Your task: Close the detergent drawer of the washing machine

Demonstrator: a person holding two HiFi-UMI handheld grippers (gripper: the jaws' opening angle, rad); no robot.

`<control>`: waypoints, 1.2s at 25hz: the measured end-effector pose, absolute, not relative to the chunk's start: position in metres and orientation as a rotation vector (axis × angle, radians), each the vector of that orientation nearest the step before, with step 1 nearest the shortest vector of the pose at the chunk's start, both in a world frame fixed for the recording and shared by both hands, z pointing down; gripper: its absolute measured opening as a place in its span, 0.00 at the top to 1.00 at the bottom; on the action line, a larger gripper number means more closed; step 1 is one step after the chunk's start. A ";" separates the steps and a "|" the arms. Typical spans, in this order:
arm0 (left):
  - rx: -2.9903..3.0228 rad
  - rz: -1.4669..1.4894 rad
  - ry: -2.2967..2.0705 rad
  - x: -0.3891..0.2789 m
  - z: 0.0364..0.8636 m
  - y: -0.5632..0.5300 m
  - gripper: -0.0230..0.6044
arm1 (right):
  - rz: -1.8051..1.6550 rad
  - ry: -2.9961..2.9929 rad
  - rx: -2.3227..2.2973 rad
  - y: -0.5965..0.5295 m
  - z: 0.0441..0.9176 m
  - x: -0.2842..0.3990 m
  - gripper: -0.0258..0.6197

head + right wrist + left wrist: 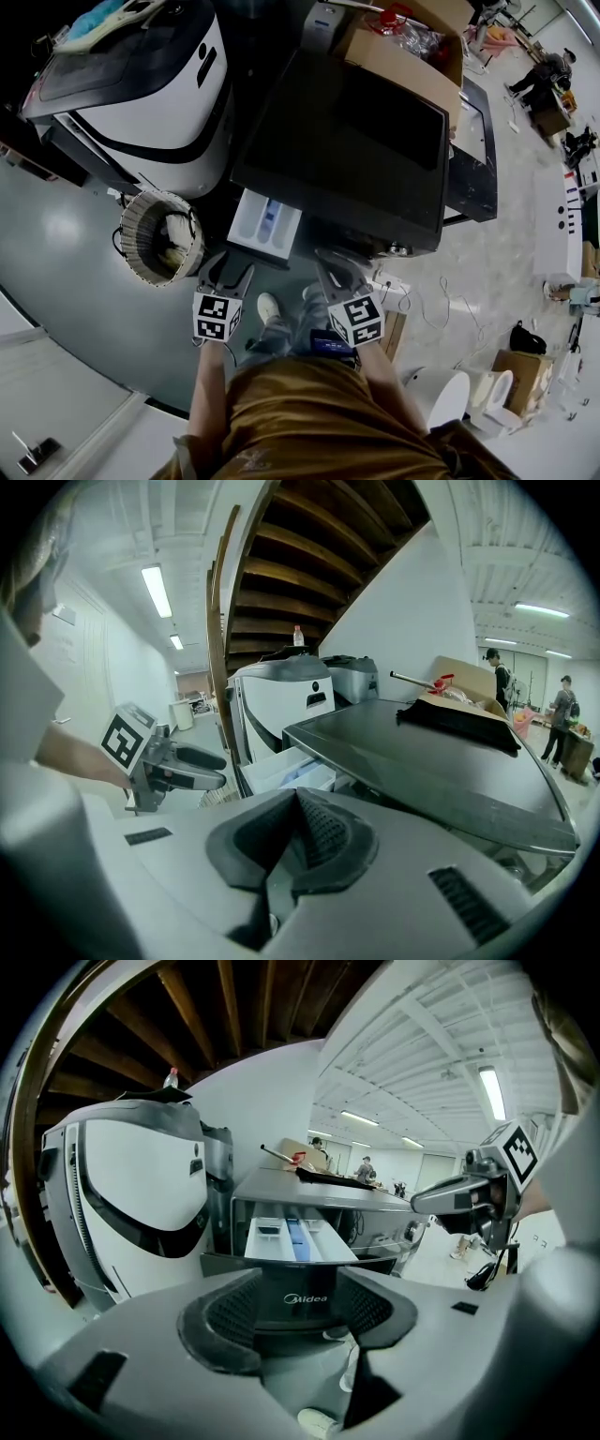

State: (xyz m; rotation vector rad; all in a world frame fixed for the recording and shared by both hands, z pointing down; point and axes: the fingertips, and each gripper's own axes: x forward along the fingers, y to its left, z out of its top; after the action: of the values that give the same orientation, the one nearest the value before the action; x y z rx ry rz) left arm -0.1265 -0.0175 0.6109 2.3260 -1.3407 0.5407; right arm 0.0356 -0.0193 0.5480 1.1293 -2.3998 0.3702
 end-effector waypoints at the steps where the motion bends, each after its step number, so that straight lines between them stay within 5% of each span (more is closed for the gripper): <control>1: 2.329 0.545 -1.334 -0.125 0.612 -0.017 0.57 | 0.372 -2.398 1.129 -0.019 0.548 0.036 0.94; 30: 2.311 0.593 -1.372 -0.112 0.621 -0.023 0.56 | 0.399 -2.373 1.153 -0.014 0.553 0.049 0.94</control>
State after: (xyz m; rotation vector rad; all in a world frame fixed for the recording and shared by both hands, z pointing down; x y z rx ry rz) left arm -0.1124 -0.0226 0.6214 2.3111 -1.3724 0.5930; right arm 0.0490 -0.0142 0.5526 1.1531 -2.3729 0.3992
